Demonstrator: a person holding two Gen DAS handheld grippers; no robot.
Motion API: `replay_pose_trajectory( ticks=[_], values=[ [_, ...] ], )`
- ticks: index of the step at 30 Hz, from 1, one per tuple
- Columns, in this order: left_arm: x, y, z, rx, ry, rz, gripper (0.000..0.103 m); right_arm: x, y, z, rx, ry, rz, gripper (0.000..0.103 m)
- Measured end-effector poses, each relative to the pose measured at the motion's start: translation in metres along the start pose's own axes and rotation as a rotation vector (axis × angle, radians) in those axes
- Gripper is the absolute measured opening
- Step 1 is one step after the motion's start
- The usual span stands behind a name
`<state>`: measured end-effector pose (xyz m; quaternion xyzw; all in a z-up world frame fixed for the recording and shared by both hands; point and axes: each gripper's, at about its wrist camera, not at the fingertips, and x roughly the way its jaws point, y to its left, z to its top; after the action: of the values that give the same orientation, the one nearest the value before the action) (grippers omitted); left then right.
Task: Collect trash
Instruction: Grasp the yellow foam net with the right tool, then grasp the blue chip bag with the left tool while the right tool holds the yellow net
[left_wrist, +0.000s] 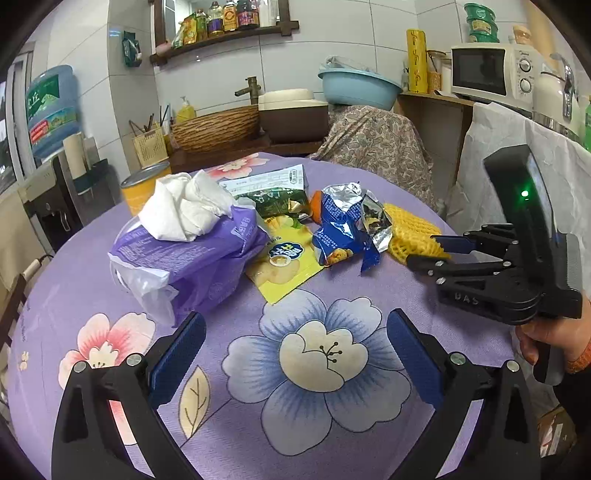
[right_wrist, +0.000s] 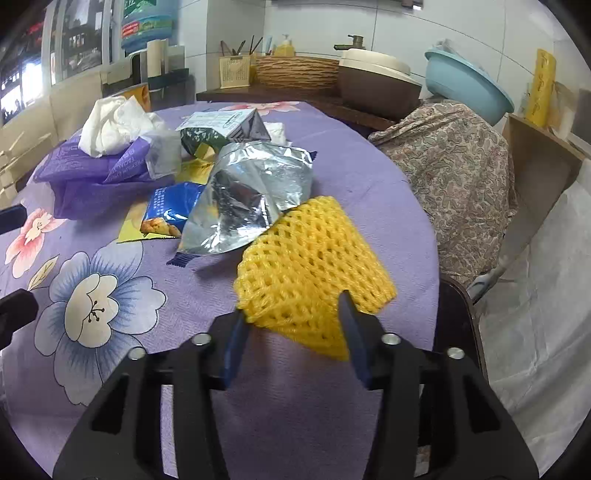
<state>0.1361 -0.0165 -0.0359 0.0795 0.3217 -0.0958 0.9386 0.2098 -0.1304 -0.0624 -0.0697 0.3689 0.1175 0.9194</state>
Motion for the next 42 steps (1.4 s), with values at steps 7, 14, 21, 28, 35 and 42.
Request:
replay_pose_trajectory(
  ticks=[7, 14, 21, 28, 35, 42],
  values=[
    [0.016, -0.017, 0.013, 0.067, 0.016, -0.019, 0.097, -0.021, -0.014, -0.005, 0.047, -0.083, 0.008, 0.017],
    [0.045, -0.035, 0.044, 0.101, 0.038, -0.069, 0.097, -0.051, -0.026, -0.014, 0.088, -0.136, -0.013, 0.017],
    [0.093, -0.057, 0.058, 0.174, 0.129, -0.056, 0.097, -0.07, -0.043, -0.03, 0.137, -0.14, -0.026, 0.017],
    [0.12, -0.065, 0.073, 0.185, 0.174, -0.051, 0.097, -0.078, -0.054, -0.046, 0.175, -0.133, -0.028, 0.017],
    [0.132, -0.059, 0.07, 0.114, 0.211, -0.074, 0.063, -0.078, -0.064, -0.061, 0.229, -0.121, -0.018, 0.017],
    [0.111, -0.052, 0.066, 0.03, 0.144, -0.087, 0.04, -0.075, -0.076, -0.071, 0.279, -0.112, -0.018, 0.017]
  ],
)
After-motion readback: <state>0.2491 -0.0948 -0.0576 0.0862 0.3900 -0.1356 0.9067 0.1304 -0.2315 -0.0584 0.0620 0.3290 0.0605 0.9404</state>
